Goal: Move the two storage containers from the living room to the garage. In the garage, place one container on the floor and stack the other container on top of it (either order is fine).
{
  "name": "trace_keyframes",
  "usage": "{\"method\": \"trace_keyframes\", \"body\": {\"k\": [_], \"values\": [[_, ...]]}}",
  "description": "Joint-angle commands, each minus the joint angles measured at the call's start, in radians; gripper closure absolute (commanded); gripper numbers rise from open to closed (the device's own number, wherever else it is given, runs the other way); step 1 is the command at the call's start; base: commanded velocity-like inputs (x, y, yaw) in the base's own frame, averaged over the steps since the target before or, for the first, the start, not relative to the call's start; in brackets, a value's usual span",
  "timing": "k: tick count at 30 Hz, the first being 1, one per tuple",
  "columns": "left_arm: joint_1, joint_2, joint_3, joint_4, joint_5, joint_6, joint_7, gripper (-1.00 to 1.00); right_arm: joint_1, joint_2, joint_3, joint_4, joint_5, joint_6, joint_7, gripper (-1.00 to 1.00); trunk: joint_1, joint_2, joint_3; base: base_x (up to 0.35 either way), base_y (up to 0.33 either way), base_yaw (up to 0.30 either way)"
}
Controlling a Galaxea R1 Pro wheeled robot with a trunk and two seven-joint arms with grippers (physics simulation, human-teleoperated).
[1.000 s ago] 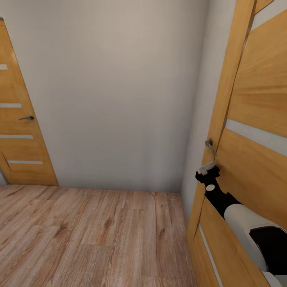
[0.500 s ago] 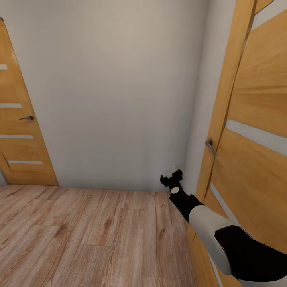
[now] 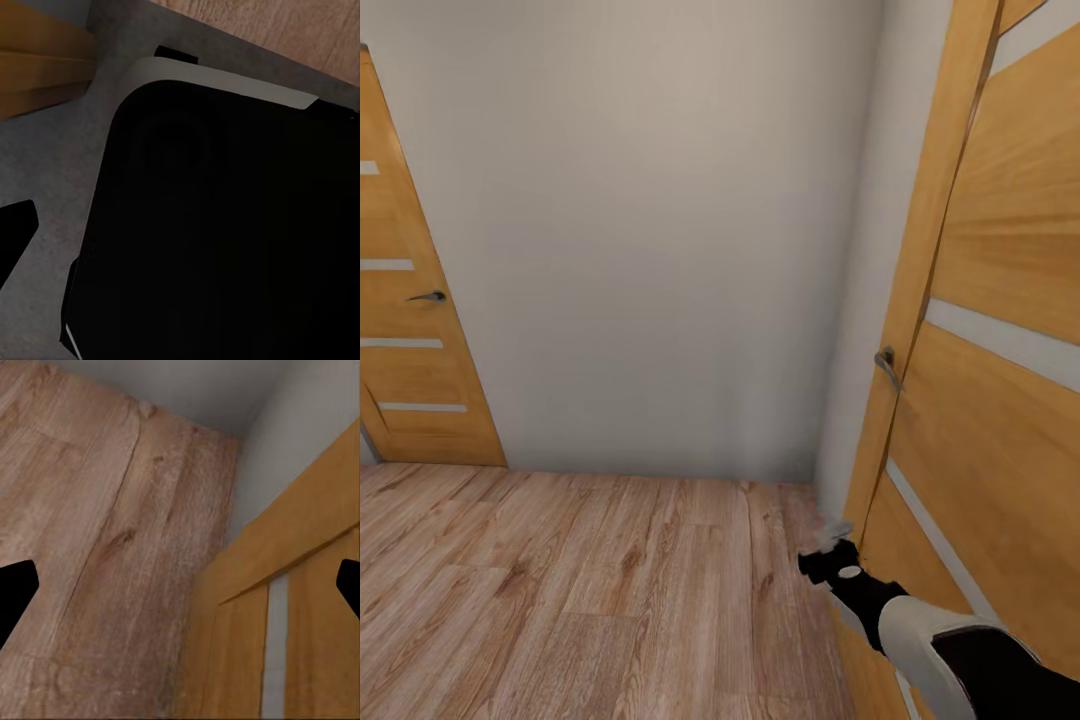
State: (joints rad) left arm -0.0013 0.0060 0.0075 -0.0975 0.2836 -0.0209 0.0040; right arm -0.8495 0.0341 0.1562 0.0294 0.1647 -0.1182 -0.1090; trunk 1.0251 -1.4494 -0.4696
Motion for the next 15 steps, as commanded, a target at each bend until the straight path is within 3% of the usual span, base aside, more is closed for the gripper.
{"method": "trace_keyframes", "body": {"k": [1,2,4,5,6,7,9,15], "values": [[0.0,0.0,0.0,0.0,0.004,-0.002,0.0,-1.0,0.056,-0.014,0.006,0.003,0.004,-0.007,0.004,-1.0,0.0,-0.001,-0.001,0.0,0.0,0.0],[0.0,0.0,0.0,0.001,0.005,-0.002,0.001,-1.0,0.32,-0.031,0.006,0.003,0.003,-0.008,0.019,-1.0,0.0,-0.001,-0.001,0.0,0.0,0.0],[0.0,0.0,0.0,0.001,0.005,-0.002,0.001,-1.0,0.385,-0.036,0.006,0.003,0.002,-0.003,0.021,-1.0,0.0,-0.001,-0.001,0.0,0.0,0.0],[0.0,0.0,0.0,0.001,0.005,-0.002,0.001,-1.0,0.466,-0.05,0.005,0.004,-0.002,0.006,0.021,-1.0,0.0,-0.001,-0.001,0.0,0.0,0.0],[0.0,0.0,-0.001,0.001,0.005,-0.002,0.001,-1.0,0.493,-0.057,0.005,0.005,-0.002,0.007,0.021,-1.0,0.0,-0.001,-0.001,0.0,0.0,0.0],[0.0,0.0,-0.001,0.001,0.005,-0.002,0.001,-1.0,0.583,-0.073,0.005,0.004,-0.001,-0.002,0.021,-1.0,0.0,-0.001,-0.001,0.0,0.0,0.0],[0.0,0.0,-0.001,0.001,0.005,-0.002,0.001,-1.0,0.644,-0.081,0.006,0.004,0.001,-0.025,0.022,-1.0,0.0,-0.001,-0.001,0.0,0.0,0.0],[0.0,0.0,-0.001,0.001,0.005,-0.002,0.001,-1.0,0.674,-0.084,0.005,0.005,-0.007,-0.046,0.02,-1.0,0.0,-0.001,-0.001,0.0,0.0,0.0]]}}
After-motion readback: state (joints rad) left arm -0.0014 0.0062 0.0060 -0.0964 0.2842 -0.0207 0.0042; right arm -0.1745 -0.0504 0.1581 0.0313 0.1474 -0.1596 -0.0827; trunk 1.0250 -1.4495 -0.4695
